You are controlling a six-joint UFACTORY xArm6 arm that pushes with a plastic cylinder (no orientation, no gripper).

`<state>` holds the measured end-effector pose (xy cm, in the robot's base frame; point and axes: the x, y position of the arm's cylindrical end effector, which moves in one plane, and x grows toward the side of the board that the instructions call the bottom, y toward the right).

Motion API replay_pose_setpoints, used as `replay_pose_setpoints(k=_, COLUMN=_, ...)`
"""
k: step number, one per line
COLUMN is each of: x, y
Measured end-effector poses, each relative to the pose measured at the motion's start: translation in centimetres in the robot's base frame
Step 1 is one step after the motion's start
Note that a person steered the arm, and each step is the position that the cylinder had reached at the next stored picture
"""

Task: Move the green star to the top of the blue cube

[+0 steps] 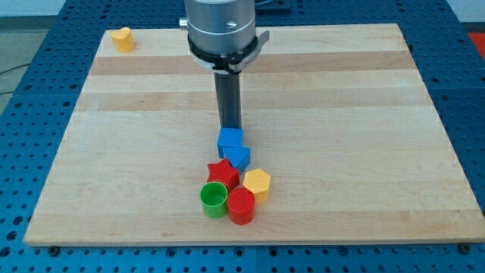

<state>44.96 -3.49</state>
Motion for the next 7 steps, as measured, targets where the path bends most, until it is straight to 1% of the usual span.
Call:
replay_pose_setpoints(k=1, x=-1.0, y=0.3)
replay_pose_setpoints(k=2, x=-6.6, y=5.5)
replay_pose_setpoints(k=3, x=-12.8, y=12.1)
replay_pose_setpoints(k=4, x=-19.9, y=17.1)
replay_pose_setpoints(k=5, x=-23.8, y=14.5)
replay_pose_setpoints(k=6, x=-24.9, y=8.6)
replay_pose_setpoints(k=7, x=-24.9, y=1.2)
